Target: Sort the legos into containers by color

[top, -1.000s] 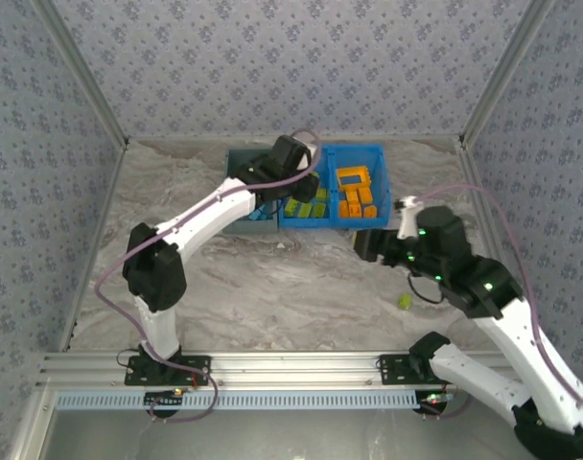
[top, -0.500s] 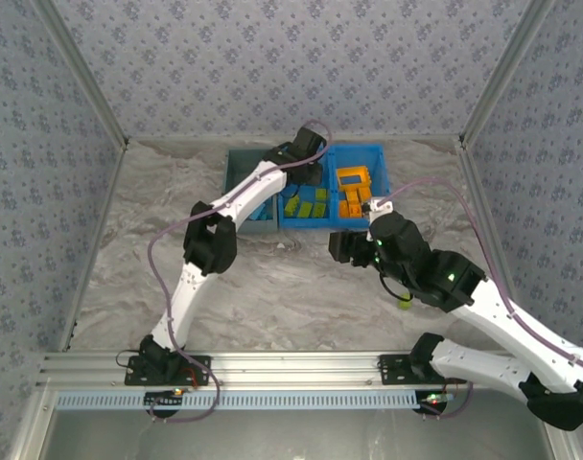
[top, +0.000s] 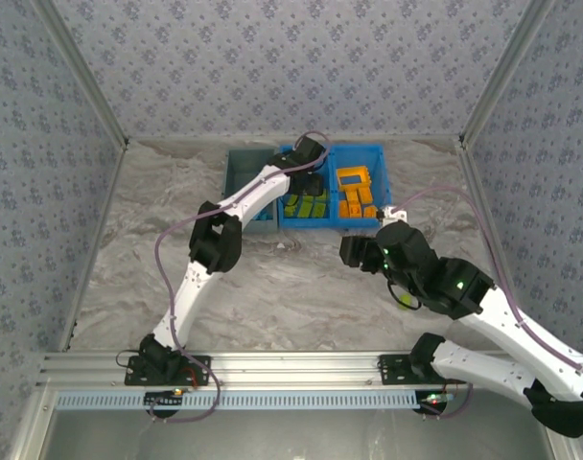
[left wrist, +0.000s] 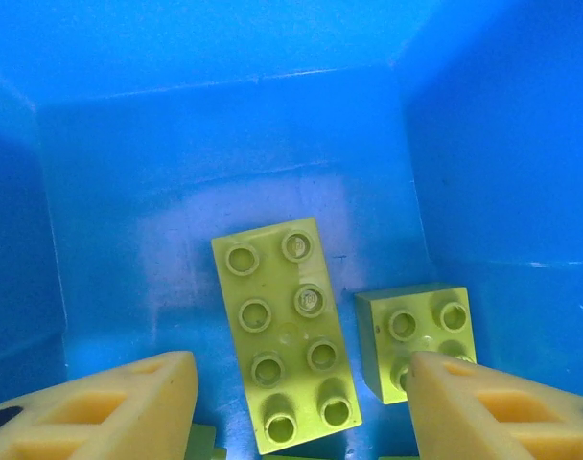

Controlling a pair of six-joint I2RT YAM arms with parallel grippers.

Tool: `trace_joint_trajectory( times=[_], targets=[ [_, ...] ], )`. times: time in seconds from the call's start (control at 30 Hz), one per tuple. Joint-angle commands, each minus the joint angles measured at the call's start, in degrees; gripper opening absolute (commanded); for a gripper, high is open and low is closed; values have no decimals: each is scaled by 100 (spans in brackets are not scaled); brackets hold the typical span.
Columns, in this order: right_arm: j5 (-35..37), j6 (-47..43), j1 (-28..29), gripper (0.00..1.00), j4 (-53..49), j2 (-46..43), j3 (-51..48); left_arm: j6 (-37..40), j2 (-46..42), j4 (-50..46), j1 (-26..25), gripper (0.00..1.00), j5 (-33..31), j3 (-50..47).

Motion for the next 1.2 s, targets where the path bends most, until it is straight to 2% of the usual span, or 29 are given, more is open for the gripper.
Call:
trace_joint_trajectory(
  times=[0.0, 0.1, 0.23, 0.33, 0.47, 0.63, 0.77, 0.93, 1.17],
  targets=[
    [570, 936, 17, 77, -1113, -116, 69, -76, -582, -70, -84, 62, 49, -1],
    [758, 1895, -127, 78, -2259, -50, 77, -47, -1129, 0, -210, 67, -32, -195],
    [215, 2361, -684, 79, -2695, 63, -378, 104, -2273, 371, -532, 73, -159, -1064],
    [-619, 2121, -1464, 81, -2464, 144, -961, 316, -3350, 1143, -915, 78, -63, -2275],
    [-1689, 1420, -2684, 78, -1725, 186, -1807, 787, -4586, 2002, -1717, 83, -6, -4011],
    [-2016, 768, -3350, 77, -1155, 795, -2036, 690, -5696, 2908, -2695, 84, 192, -5868],
    [-2007, 425, -3582, 72, -845, 1395, -2119, 324, -6054, 3102, -3261, 84, 113, -6623],
    [-1978, 59, -3908, 64, -553, 1807, -2244, 128, -6161, 3231, -3751, 84, -45, -6933],
    [-1951, -266, -4122, 56, -344, 2254, -2227, 47, -6329, 3126, -3901, 84, -140, -7067]
  ],
)
